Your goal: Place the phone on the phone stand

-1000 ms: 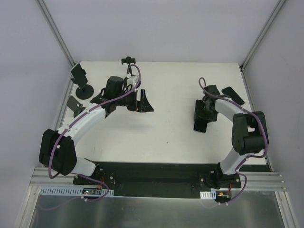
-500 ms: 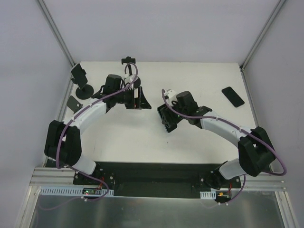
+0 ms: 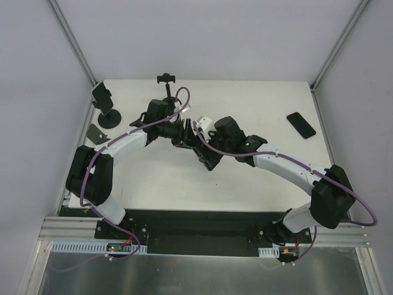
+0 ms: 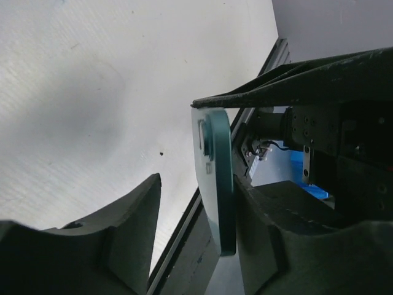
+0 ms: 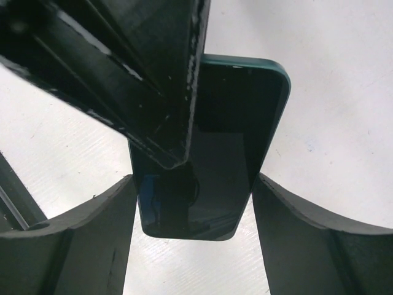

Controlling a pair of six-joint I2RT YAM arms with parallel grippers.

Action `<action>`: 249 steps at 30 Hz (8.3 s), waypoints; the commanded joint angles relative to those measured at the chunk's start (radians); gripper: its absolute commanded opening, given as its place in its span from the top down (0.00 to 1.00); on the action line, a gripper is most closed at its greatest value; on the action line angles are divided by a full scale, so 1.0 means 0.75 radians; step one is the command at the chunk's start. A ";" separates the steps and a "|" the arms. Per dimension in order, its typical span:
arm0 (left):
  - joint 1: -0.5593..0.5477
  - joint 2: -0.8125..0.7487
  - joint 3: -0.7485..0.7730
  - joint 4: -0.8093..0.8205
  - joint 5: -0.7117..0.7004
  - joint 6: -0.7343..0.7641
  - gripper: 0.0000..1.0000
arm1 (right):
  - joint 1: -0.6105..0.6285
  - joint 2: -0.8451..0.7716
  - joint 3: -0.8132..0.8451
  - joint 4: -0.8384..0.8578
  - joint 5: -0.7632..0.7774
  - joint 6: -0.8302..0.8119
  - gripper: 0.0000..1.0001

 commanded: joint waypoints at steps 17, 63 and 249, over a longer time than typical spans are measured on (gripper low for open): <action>0.060 -0.223 0.091 -0.160 -0.222 0.377 1.00 | 0.038 -0.016 0.174 0.229 0.258 0.014 0.05; 1.247 -0.272 0.341 -0.658 -0.351 1.283 1.00 | -0.175 -0.044 -0.079 0.816 -0.116 0.276 0.03; 0.498 -0.581 -0.198 0.402 -0.480 -0.166 0.09 | -0.271 1.582 1.531 1.371 0.064 1.947 0.27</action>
